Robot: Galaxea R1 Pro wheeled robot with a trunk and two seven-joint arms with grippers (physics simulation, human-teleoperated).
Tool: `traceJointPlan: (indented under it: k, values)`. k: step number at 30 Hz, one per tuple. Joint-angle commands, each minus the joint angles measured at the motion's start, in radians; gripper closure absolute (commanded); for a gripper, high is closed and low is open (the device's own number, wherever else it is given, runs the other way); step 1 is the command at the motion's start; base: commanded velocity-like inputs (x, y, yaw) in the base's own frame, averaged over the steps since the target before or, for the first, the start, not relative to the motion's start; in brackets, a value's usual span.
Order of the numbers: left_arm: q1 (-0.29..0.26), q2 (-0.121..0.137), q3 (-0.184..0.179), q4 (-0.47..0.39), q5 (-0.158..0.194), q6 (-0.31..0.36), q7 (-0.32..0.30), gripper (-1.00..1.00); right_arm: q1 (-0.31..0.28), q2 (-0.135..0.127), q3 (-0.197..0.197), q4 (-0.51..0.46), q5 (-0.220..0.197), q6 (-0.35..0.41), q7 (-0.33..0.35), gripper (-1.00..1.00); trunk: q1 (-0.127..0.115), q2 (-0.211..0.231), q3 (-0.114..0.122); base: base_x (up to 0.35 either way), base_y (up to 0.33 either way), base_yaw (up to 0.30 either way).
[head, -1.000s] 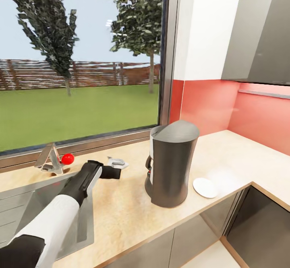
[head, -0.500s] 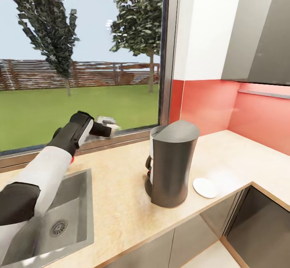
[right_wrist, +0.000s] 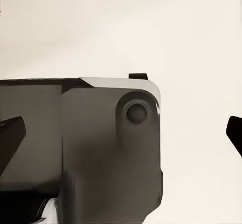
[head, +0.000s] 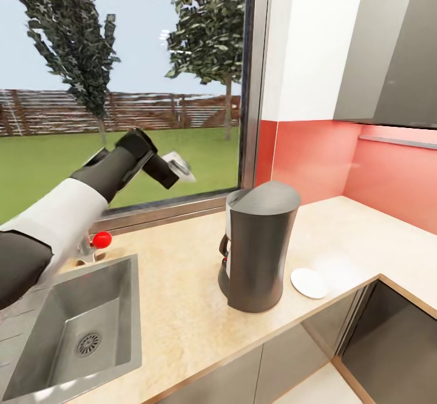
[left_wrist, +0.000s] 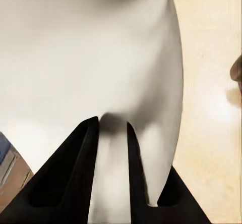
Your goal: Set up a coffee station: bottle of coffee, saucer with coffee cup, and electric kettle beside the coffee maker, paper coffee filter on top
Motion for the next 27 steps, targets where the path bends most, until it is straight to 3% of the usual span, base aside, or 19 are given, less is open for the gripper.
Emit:
traceJointPlan:
  k: [1,4,5,10,14,16,18,20,21,24,25,27]
  values:
    - [-0.007,-0.001,-0.008,-0.003,-0.049,-0.006,-0.054,1.0,0.0,0.0,-0.002,0.0,0.0,-0.004,-0.001,-1.0,0.001,-0.001,-0.001,0.0,0.0,0.0]
    - [-0.017,-0.01,-0.017,-0.035,-0.134,-0.038,-0.128,1.0,0.0,0.0,-0.002,0.001,0.0,-0.008,-0.001,-1.0,0.001,-0.001,-0.001,0.0,0.0,0.0]
    - [-0.021,-0.012,-0.018,-0.047,-0.145,-0.043,-0.14,1.0,0.0,0.0,-0.002,0.001,0.0,-0.008,-0.001,-1.0,0.001,-0.001,-0.001,0.0,0.0,0.0]
    - [-0.087,-0.024,-0.027,-0.074,-0.164,-0.05,-0.183,1.0,0.0,0.0,-0.003,0.002,0.001,-0.009,-0.001,-1.0,0.001,-0.001,-0.001,0.0,0.0,0.0]
    - [-0.154,-0.053,-0.103,-0.069,-0.189,-0.048,-0.235,1.0,0.0,0.0,-0.003,0.001,0.001,-0.009,-0.001,-1.0,0.001,-0.001,-0.001,0.0,0.0,0.0]
    - [-0.199,-0.087,-0.194,-0.063,-0.252,-0.041,-0.283,1.0,0.0,0.0,-0.003,0.002,0.001,-0.009,-0.001,-1.0,0.001,-0.001,-0.001,0.0,0.0,0.0]
    - [-0.214,-0.11,-0.218,-0.061,-0.293,-0.039,-0.303,1.0,0.0,0.0,-0.003,0.003,0.001,-0.009,-0.001,-1.0,0.001,-0.001,-0.001,0.0,0.0,0.0]
    - [-0.226,-0.143,-0.233,-0.053,-0.361,-0.038,-0.33,1.0,0.0,0.0,-0.002,0.004,0.001,-0.009,-0.001,-1.0,0.001,-0.001,-0.001,0.0,0.0,0.0]
    - [-0.23,-0.164,-0.238,-0.049,-0.414,-0.038,-0.358,1.0,0.0,0.0,-0.002,0.004,0.001,-0.009,-0.001,-1.0,0.001,-0.001,-0.001,0.0,0.0,0.0]
    - [-0.233,-0.193,-0.242,-0.046,-0.524,-0.039,-0.43,1.0,0.0,0.0,-0.002,0.004,0.001,-0.01,-0.001,-1.0,0.001,-0.001,-0.001,0.0,0.0,0.0]
    - [-0.233,-0.208,-0.243,-0.046,-0.598,-0.039,-0.474,1.0,0.0,0.0,-0.002,0.004,0.001,-0.01,-0.001,-1.0,0.001,-0.001,-0.001,0.0,0.0,0.0]
    - [-0.233,-0.223,-0.244,-0.045,-0.664,-0.039,-0.513,1.0,0.0,0.0,-0.002,0.004,0.001,-0.01,-0.001,-1.0,0.001,-0.001,-0.001,0.0,0.0,0.0]
